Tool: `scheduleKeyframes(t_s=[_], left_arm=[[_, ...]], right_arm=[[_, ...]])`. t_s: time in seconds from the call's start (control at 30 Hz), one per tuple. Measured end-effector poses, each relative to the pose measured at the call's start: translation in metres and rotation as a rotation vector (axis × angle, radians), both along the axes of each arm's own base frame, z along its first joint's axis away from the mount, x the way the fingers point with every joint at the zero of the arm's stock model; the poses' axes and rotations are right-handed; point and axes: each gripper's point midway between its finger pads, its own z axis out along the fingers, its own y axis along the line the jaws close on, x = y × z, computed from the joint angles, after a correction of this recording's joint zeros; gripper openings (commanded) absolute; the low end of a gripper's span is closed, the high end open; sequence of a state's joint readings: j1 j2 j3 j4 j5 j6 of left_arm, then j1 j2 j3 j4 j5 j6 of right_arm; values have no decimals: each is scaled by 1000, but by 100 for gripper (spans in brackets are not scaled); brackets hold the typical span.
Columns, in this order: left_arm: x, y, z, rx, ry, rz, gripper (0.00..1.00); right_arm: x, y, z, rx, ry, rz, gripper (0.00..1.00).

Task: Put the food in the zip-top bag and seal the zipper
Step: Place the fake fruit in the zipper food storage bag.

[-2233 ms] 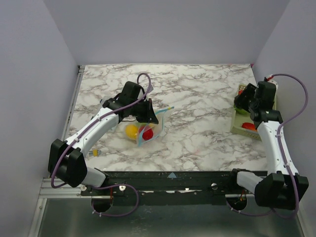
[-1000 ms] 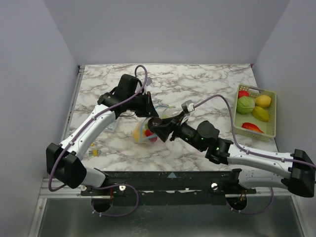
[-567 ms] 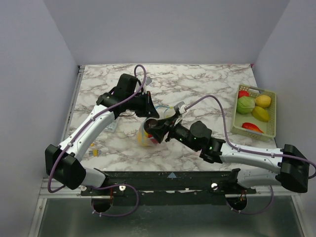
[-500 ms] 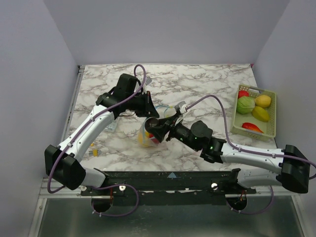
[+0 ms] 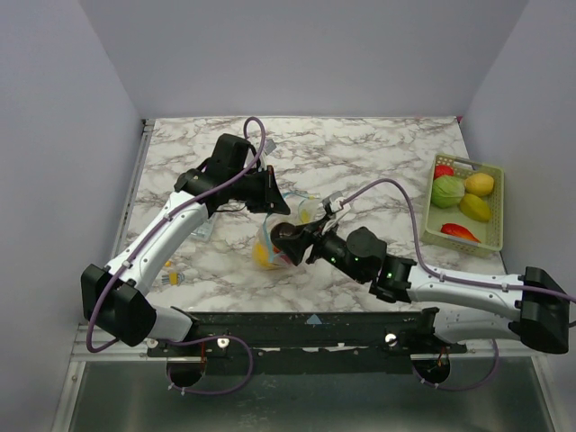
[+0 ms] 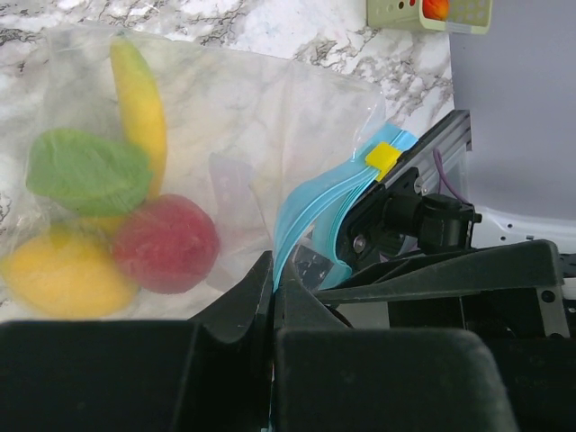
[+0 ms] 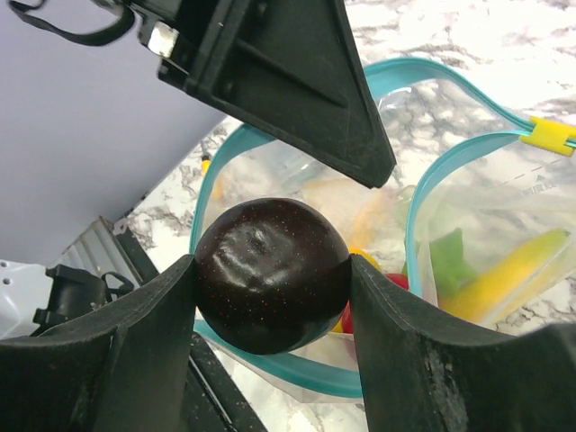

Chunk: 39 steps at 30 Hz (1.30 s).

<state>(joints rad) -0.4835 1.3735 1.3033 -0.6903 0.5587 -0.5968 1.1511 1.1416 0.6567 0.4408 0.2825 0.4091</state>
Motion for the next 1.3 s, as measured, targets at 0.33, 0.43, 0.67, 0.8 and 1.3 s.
scheduleKeyframes(t_s=[0.33,0.43,0.67,0.8,1.3], left_arm=[[0,2,4,-5,-10,4,0],[-1,2,5,-7,-13,5,0],[-1,2,5,-8,-11,7,0],[-1,2,5,-8,-12,7,0],[14,41,24,178,-165,133,0]], right_arm=[[4,4,-9,-45,53,-23,72],[5,5,-6,-52,62,-26,77],[11,15,26,-59,74,-42,79],[11,13,28,-76,90,-48,79],[19,-21,61,-162,171,-199,64]])
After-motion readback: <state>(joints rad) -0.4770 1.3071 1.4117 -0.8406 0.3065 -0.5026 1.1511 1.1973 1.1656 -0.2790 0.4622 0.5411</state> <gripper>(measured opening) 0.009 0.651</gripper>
